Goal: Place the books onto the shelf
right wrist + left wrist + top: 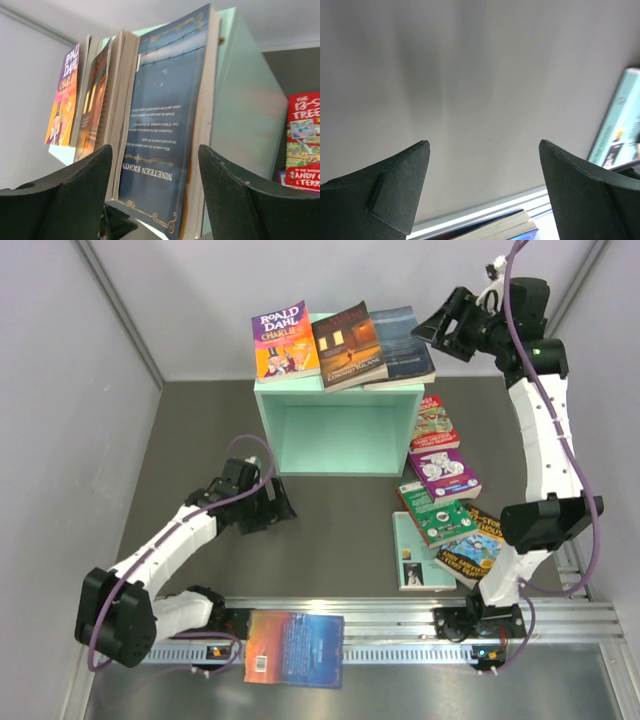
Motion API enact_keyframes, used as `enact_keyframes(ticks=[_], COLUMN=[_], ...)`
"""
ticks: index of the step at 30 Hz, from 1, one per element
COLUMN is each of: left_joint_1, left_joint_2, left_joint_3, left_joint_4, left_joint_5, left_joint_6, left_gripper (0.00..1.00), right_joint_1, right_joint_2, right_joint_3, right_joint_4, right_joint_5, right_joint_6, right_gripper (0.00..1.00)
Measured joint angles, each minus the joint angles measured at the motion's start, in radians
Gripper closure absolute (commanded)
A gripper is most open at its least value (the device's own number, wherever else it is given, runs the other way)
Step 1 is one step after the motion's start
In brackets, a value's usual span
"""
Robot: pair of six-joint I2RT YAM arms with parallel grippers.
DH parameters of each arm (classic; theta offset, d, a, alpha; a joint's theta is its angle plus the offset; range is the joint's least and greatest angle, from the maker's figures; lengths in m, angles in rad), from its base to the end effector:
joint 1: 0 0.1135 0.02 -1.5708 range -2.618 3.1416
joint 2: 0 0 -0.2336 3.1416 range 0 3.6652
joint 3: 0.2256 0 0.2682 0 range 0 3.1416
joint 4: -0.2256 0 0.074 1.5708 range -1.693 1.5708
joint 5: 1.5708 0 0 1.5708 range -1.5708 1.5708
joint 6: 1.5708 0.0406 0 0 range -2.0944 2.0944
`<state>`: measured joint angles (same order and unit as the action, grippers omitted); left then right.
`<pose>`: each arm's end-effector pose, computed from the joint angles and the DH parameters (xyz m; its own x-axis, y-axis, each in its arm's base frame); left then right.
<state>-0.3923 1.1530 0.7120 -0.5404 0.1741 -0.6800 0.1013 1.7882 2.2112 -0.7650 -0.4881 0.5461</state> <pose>0.2289 -0.1023 0.1749 -0.8900 -0.3020 -0.3417 -0.1210 0.8789 -0.4615 0.3837 0.0581 0.4668 -0.5598 0.4042 -0.7234 -0.2786 0.7303 0.6237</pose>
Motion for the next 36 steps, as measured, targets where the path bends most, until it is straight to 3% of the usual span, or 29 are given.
enact_keyframes(ticks=[3, 6, 10, 13, 22, 36], left_joint_1=[0.0, 0.0, 0.0, 0.0, 0.0, 0.0], left_joint_2=[0.007, 0.043, 0.098, 0.13, 0.193, 0.209], left_joint_3=[0.087, 0.225, 0.442, 0.602, 0.972, 0.972], left_joint_4=[-0.033, -0.076, -0.116, -0.135, -0.142, -0.169], left_joint_5=[-0.011, -0.026, -0.045, -0.067, -0.143, -0.186], left_joint_6=[0.016, 0.034, 0.058, 0.072, 0.116, 0.137], left_gripper=[0.05, 0.05, 0.06, 0.06, 0.06, 0.05], right_joint_1=[-0.012, -0.02, -0.031, -0.033, -0.019, 0.013], right_joint_2=[-0.019, -0.024, -0.021, -0.018, -0.021, -0.214], right_joint_3=[-0.028, -0.047, -0.065, -0.078, -0.202, -0.497], right_joint_4=[0.037, 0.065, 0.089, 0.109, 0.167, 0.286], right_joint_5=[0.052, 0.102, 0.145, 0.151, 0.14, 0.066], right_joint_6=[0.015, 0.032, 0.056, 0.078, 0.117, 0.127], right_gripper=[0.31, 0.37, 0.61, 0.71, 0.76, 0.76])
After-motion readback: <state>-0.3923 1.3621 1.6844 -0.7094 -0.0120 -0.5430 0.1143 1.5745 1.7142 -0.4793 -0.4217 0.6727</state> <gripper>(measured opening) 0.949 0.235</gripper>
